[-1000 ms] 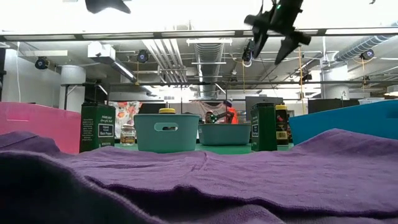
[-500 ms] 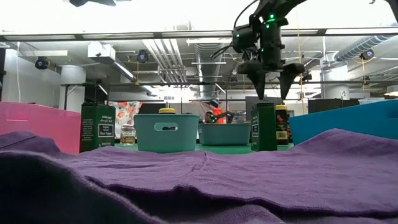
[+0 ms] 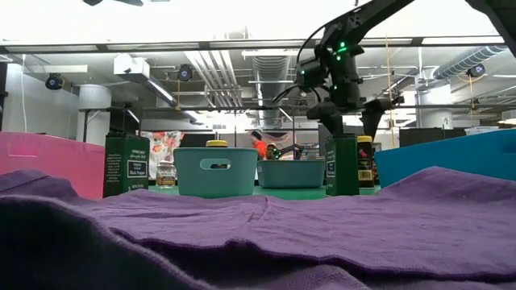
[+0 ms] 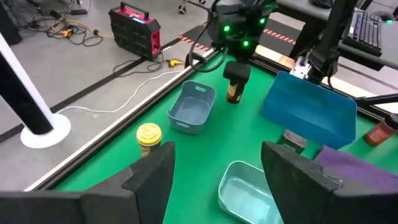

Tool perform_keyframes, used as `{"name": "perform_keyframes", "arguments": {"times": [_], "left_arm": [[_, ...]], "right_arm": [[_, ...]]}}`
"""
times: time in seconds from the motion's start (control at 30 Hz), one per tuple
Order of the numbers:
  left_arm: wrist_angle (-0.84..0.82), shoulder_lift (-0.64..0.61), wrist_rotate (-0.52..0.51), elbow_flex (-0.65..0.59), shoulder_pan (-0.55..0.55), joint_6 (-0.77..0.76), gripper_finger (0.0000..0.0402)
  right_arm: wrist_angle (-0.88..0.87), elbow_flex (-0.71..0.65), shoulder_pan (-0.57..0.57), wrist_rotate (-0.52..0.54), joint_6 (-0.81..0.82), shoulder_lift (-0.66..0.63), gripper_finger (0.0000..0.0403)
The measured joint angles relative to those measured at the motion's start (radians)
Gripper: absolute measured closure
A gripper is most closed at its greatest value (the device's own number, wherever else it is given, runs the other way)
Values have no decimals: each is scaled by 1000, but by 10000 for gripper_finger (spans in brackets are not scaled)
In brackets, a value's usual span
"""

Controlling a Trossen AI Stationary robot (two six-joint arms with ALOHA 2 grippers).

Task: Sort spices by type
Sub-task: Put the right yellow seasoning bottle into the blue bin

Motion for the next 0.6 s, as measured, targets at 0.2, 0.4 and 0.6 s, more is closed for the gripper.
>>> {"name": "perform_keyframes", "arguments": {"times": [0.2,0.4,0.6], "left_arm": [[-10,0,0,-1,0,0,178],[-10,0,-24,-1,0,4,178],[-16,0,-24,-1,0,3,178]], "right_arm": [[1,-2,1,-60,-8,24,67],[5,-2,-1,-67,0,17,128],[-6,-2,-3,-66,0,19,188]]}}
